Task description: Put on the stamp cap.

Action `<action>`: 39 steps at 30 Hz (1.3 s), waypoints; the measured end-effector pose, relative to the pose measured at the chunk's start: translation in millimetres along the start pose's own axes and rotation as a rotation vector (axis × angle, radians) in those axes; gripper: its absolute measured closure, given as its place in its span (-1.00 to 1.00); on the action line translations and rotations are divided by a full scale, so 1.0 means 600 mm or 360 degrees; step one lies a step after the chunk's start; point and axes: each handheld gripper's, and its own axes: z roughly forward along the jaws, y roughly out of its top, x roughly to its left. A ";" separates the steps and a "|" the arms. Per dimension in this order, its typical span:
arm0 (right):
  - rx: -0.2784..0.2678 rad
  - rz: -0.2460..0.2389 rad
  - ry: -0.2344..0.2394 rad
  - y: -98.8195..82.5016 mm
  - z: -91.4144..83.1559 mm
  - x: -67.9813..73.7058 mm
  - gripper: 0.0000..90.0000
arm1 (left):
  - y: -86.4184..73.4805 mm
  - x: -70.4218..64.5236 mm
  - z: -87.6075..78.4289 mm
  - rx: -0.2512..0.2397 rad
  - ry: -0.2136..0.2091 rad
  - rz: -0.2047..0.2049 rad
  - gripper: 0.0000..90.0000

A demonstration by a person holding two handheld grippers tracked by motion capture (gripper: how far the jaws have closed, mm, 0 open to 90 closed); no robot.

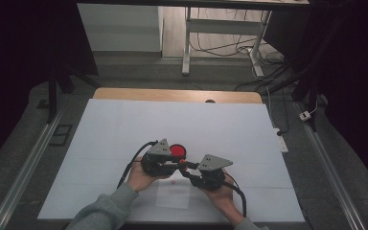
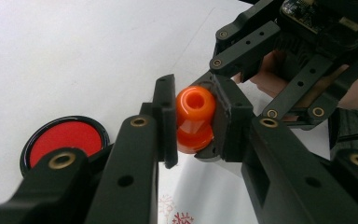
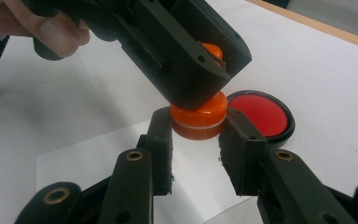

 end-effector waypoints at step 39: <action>0.0015 0.0021 -0.0028 -0.012 -0.005 -0.014 0.06 | 0.005 0.012 -0.019 -0.0044 0.0005 -0.0014 0.61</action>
